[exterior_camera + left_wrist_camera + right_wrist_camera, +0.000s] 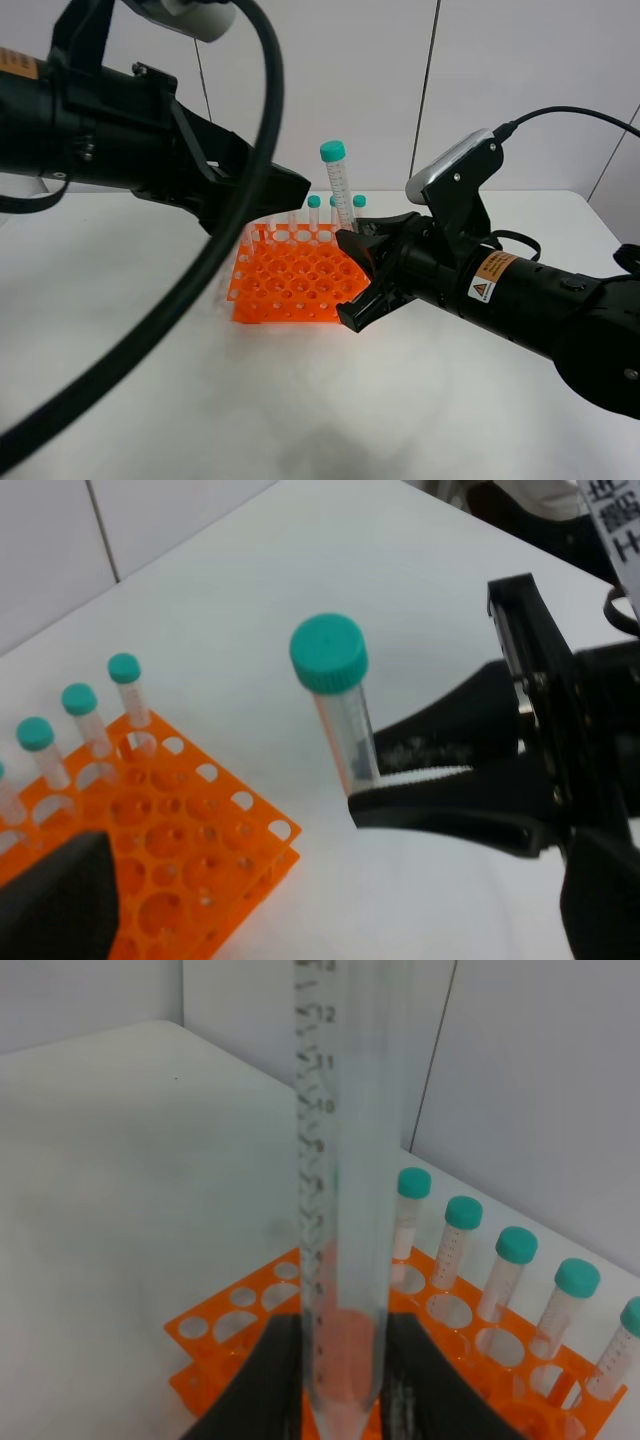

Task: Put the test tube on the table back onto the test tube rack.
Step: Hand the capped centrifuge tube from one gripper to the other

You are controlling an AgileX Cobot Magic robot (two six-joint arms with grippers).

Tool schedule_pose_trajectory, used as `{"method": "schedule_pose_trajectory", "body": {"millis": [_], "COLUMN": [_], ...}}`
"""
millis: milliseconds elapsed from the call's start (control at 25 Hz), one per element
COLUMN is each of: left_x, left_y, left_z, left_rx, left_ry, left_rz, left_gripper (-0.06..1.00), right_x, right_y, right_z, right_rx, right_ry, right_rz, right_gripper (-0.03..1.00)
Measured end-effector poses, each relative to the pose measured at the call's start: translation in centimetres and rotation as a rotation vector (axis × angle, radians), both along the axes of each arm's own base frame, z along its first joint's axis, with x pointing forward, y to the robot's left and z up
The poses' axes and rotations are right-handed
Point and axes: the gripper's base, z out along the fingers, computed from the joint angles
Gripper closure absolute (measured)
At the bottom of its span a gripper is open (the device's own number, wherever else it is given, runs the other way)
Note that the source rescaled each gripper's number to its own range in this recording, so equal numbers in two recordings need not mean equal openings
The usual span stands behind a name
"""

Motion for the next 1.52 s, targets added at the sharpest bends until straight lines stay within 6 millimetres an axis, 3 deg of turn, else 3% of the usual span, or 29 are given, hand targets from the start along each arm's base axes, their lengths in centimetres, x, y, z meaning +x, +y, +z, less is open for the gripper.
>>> {"method": "schedule_pose_trajectory", "body": {"millis": [480, 1080, 1520], "left_x": [3.8, 5.6, 6.3], "left_y": [-2.7, -4.4, -4.7], "left_z": [-0.2, -2.4, -2.7], "left_rx": [0.000, -0.068, -0.076], "left_ry": [-0.022, 0.088, 0.079], "left_rz": [0.013, 0.051, 0.070], "left_gripper": [-0.06, -0.06, -0.06], "right_x": [-0.1, 0.0, 0.0], "right_y": [0.0, 0.0, -0.1], "right_z": [-0.3, -0.2, -0.2], "right_rx": [-0.017, -0.012, -0.011], "right_ry": [0.025, 0.021, 0.020], "right_rz": [0.000, -0.002, -0.002], "right_gripper": [0.95, 0.95, 0.95]}}
